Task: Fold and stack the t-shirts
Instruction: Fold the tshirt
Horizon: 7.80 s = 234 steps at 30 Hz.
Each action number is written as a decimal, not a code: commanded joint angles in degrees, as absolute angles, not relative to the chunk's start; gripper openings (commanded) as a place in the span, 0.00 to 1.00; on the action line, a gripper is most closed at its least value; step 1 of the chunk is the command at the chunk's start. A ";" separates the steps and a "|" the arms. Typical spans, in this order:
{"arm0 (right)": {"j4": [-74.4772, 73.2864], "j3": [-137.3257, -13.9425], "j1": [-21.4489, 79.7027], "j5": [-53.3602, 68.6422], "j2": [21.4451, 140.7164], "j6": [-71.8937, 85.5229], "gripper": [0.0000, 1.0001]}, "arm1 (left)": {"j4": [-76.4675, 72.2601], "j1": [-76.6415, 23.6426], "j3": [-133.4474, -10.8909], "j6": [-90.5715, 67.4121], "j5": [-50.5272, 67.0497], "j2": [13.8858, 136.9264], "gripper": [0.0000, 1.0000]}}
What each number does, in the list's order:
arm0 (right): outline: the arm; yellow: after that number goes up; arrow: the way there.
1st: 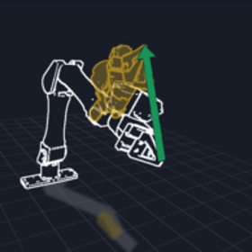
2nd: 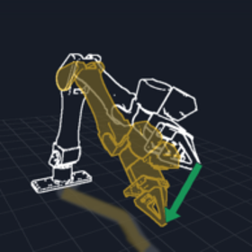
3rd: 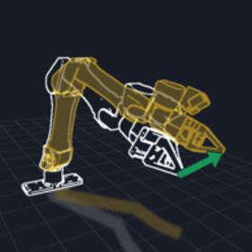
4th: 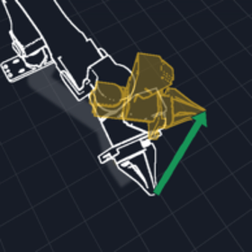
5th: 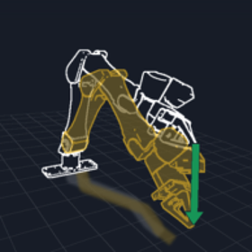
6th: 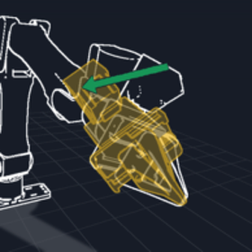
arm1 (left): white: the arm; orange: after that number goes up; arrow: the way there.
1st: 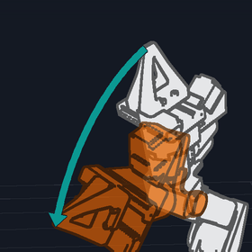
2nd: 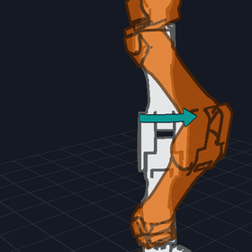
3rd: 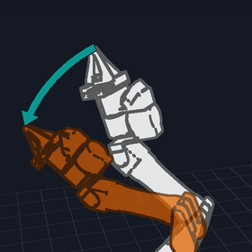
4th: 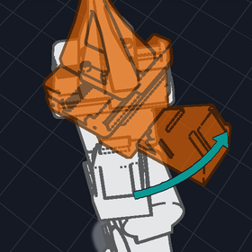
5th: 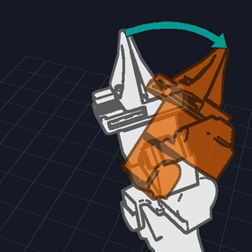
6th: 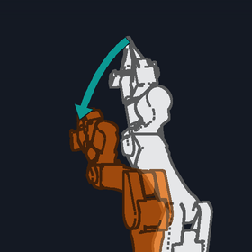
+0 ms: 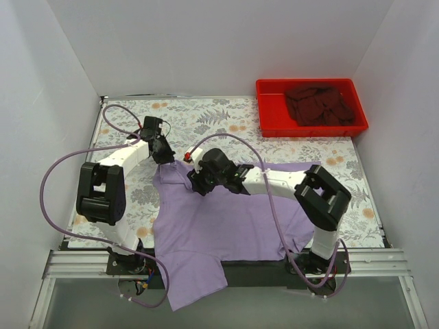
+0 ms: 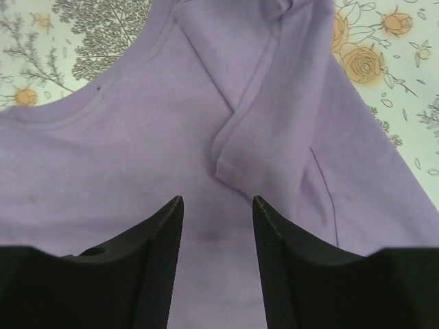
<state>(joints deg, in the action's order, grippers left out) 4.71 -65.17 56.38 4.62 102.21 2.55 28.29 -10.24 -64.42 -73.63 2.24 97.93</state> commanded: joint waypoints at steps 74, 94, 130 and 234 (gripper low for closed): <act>-7.03 -60.56 57.74 12.21 97.56 -7.21 0.01 | 43.68 -11.07 -34.89 -87.01 11.16 58.27 0.00; -16.52 -57.93 45.82 -6.68 85.36 -0.46 0.71 | 40.00 -9.50 -43.23 -84.21 -5.44 60.70 0.54; 6.59 -41.92 -15.03 11.32 88.42 21.01 0.53 | 30.06 3.43 -66.45 -73.13 -6.07 104.32 0.05; 9.41 -35.33 27.95 14.24 77.61 26.64 0.45 | 39.11 -9.67 -37.79 -84.20 -13.19 68.90 0.45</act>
